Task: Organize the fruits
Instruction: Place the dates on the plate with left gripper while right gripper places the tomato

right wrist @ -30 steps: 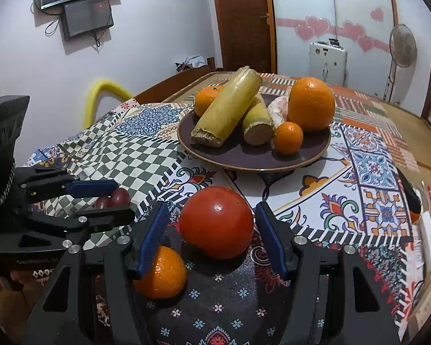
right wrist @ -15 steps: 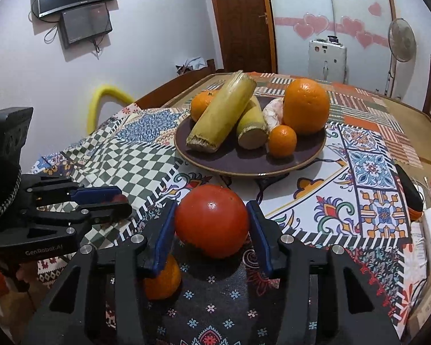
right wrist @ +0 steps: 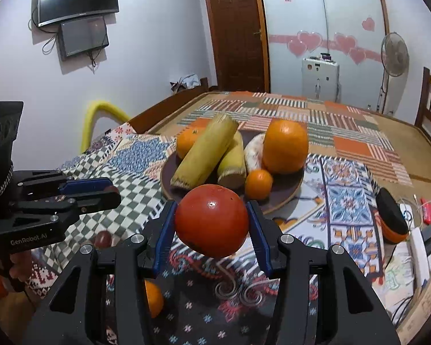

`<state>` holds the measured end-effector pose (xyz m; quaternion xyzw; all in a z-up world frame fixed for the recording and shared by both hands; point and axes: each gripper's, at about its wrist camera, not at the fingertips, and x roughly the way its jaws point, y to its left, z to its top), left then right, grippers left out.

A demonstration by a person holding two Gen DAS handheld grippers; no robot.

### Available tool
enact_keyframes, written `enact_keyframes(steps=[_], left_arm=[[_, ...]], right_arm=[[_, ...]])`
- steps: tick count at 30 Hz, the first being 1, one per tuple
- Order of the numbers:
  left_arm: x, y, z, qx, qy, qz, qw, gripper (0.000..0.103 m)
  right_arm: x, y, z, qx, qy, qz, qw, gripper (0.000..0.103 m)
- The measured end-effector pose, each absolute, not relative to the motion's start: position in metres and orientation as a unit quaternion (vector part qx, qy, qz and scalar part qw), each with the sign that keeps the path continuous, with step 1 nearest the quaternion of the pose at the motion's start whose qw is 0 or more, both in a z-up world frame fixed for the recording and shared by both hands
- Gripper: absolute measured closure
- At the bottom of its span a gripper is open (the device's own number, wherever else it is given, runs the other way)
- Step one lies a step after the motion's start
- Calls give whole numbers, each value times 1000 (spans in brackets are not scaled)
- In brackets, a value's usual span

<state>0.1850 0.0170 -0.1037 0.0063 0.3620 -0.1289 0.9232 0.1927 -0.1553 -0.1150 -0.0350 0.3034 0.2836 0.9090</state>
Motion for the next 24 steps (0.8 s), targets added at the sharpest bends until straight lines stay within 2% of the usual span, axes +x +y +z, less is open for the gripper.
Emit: enact_keyframes(steps=[12,24], left_arm=[[222,24,-94,0,346,-115,931,79],[264,25,-116,-11,380,-113,918,79]], right_arm=[[214,-138,-113,-59,295,289,909,58],[222,-125,-126,-93,311,290,900,57]])
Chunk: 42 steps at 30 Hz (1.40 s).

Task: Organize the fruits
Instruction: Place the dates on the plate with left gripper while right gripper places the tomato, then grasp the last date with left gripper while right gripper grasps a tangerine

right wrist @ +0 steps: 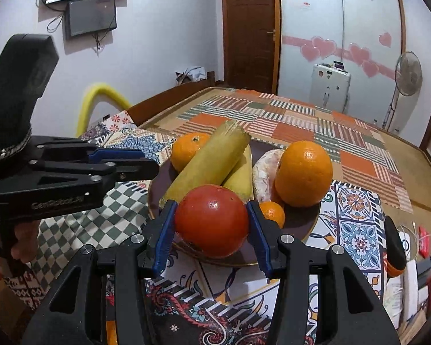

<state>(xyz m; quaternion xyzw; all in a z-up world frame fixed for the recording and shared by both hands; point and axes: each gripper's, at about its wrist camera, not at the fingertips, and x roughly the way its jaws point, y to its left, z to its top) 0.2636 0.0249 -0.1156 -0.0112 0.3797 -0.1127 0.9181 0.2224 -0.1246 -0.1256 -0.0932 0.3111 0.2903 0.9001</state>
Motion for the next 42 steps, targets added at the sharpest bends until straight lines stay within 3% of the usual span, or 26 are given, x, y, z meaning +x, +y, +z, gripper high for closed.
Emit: enact_keyframes(steps=[21,24,27,29,42], left_arm=[[282,13,-133,13,391,-103,914,77],[281,13,-133,13,392,-97,915,71],[276,18,-129,9,384,-91,919,54],[271,22,-124,-1,379,-96,920,45],[199,32,-79,5,332,-92,939,41]], right_arm=[[234,-127,-134,-67,350,297,886,57],[233,-128,-132,-67,342,294,890,53],[227,-131,-126,-72,322,284,900,41],[224,-133,-123,-75,315,280,904,41],[182,-150,-94,-62,280,278,917,41]])
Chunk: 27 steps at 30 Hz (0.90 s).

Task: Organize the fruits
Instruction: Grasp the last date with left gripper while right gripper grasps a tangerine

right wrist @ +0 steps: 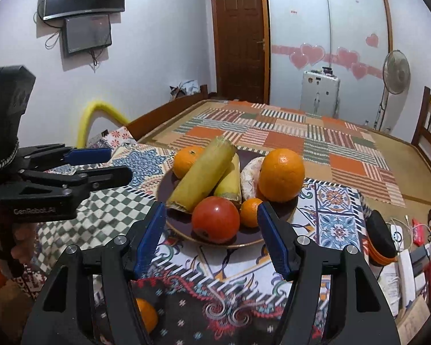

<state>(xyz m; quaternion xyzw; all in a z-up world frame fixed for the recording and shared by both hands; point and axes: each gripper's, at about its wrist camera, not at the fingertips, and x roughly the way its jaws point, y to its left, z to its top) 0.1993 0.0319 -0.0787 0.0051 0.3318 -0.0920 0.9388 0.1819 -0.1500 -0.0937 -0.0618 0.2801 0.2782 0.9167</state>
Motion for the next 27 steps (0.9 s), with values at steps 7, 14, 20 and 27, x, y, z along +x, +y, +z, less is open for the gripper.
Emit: enact_keyframes(steps=[7,14,20,27], left_arm=[[155,37,-80,1,336,-93,937,40],[131,37,-98,-3,358,-90,930,40],[121,37,-125,-10,382,-91,919,40],[122,31,-150,-1,398,-96,912,48]], right_arm=[[155,-159,-92,-57,279,288,915,41],[138,-156,-112,-58,305,306,900,41],[128,-146,-136,-73,327,318,887,41],[136,-136,-161,-58,360,332,870,52]])
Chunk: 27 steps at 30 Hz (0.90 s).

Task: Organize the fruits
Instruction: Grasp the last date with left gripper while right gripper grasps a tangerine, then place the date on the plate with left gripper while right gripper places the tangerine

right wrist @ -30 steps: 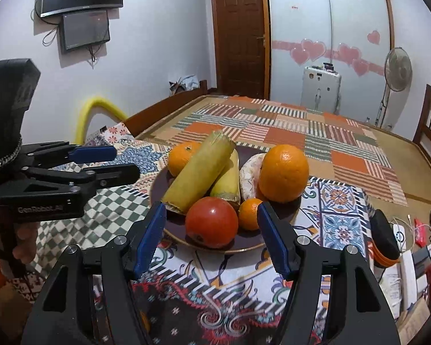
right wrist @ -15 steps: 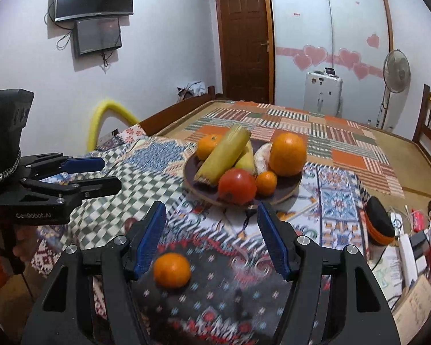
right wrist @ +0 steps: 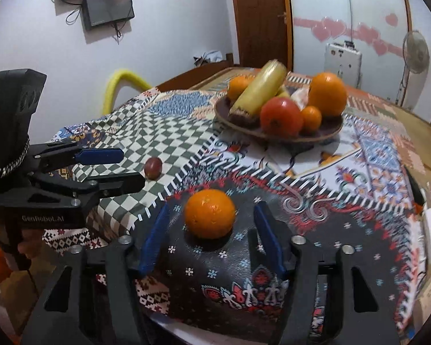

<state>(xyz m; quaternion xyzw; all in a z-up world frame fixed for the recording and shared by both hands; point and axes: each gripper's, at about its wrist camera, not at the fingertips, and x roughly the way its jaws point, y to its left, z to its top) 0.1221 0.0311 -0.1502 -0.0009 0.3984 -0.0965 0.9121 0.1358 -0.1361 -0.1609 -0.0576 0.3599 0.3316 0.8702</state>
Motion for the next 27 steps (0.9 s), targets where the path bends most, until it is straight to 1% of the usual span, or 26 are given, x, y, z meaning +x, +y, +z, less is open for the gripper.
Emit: enact_keyframes(steps=[1,2,3,6,10,11,14,21,27], left_arm=[[123,31,-152,-1,399,-97,912,50],[124,30,-153,-1,400,-99,911,53],[126,29,-155,-3,402,-101,910,57],[130,28,-158,0,401,-99,911,61],[136,29,-159,1,397,-93,913,70],[137,30,-160,0,396,-91,914,74],[139,32,-159,-6,395,-93,914,81],[140,30,-155,-2,390,-100,915,83],[151,24,-139,6,370,-104,923,83]], right_arm=[[137,-136,-163,-54,362,333,869,54],[138,-136,-164,-51,364,334,868,55],[140,-136,-165,-48,362,335,869,58],[143,-136,-165,-40,364,345,864,68],[144,-138,-165,-40,360,344,866,68],[145,-139,-165,-39,360,344,866,68],[148,-145,-164,-35,358,338,870,68],[160,-161,-156,-24,349,316,882,68],[173,-172,-141,-22,329,294,897,68]])
